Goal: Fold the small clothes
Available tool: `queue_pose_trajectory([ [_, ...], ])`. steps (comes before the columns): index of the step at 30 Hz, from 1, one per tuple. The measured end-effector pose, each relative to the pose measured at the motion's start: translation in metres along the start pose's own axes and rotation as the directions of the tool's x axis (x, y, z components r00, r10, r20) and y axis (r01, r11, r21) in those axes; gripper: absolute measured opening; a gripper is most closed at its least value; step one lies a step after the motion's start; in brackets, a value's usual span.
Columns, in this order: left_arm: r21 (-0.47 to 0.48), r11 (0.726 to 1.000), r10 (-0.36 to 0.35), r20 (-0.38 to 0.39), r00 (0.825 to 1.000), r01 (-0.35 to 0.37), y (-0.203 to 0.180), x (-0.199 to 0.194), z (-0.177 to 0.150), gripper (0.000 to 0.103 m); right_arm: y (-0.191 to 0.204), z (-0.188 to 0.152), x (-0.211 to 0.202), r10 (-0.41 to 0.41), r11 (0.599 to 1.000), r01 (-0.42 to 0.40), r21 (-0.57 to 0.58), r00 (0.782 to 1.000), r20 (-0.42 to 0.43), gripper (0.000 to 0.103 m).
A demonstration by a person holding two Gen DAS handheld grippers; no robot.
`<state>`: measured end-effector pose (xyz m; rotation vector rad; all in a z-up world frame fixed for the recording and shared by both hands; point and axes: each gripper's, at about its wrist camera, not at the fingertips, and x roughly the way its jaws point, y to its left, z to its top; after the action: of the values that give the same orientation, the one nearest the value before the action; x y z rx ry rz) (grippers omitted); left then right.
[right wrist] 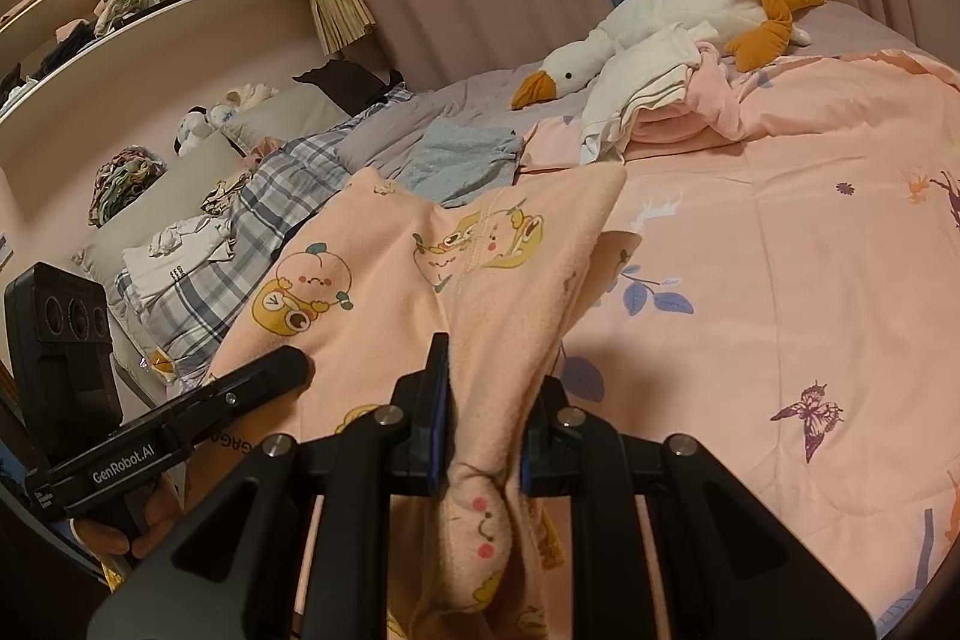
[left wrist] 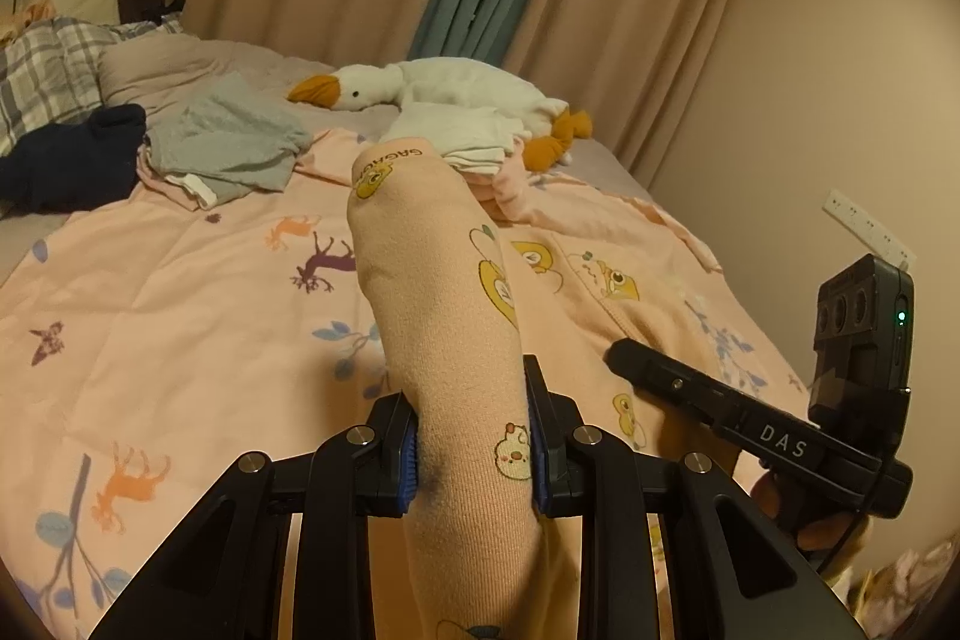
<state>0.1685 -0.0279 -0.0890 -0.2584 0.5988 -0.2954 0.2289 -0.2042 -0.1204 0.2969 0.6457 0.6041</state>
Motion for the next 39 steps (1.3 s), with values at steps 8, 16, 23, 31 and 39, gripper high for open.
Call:
queue_pose_trajectory([
  [8, -0.016, 1.000, 0.016, -0.016, 1.000, -0.016, 0.002, 0.010, 0.003, 0.026, 0.002, 0.002, 0.009, -0.025, 0.999, 0.024, -0.036, 1.000, -0.011, 0.018],
  [16, -0.064, 0.997, 0.053, 0.005, 0.999, -0.052, 0.017, 0.022, 0.002, 0.026, 0.009, 0.001, 0.035, -0.063, 0.993, 0.057, -0.108, 0.997, -0.051, 0.018],
  [23, -0.084, 0.994, 0.062, -0.026, 0.998, -0.064, 0.027, 0.039, -0.003, 0.026, -0.009, -0.002, 0.051, -0.038, 0.999, 0.034, -0.042, 0.995, -0.097, 0.018],
  [31, -0.075, 0.996, 0.051, -0.048, 0.998, -0.055, 0.026, 0.054, -0.010, 0.026, -0.015, -0.005, 0.058, -0.080, 0.996, 0.076, -0.037, 0.990, -0.119, 0.019],
  [39, -0.066, 0.995, 0.071, -0.082, 0.994, -0.077, 0.026, 0.065, -0.013, 0.026, -0.022, -0.009, 0.066, -0.101, 0.995, 0.099, -0.021, 0.984, -0.146, 0.019],
])
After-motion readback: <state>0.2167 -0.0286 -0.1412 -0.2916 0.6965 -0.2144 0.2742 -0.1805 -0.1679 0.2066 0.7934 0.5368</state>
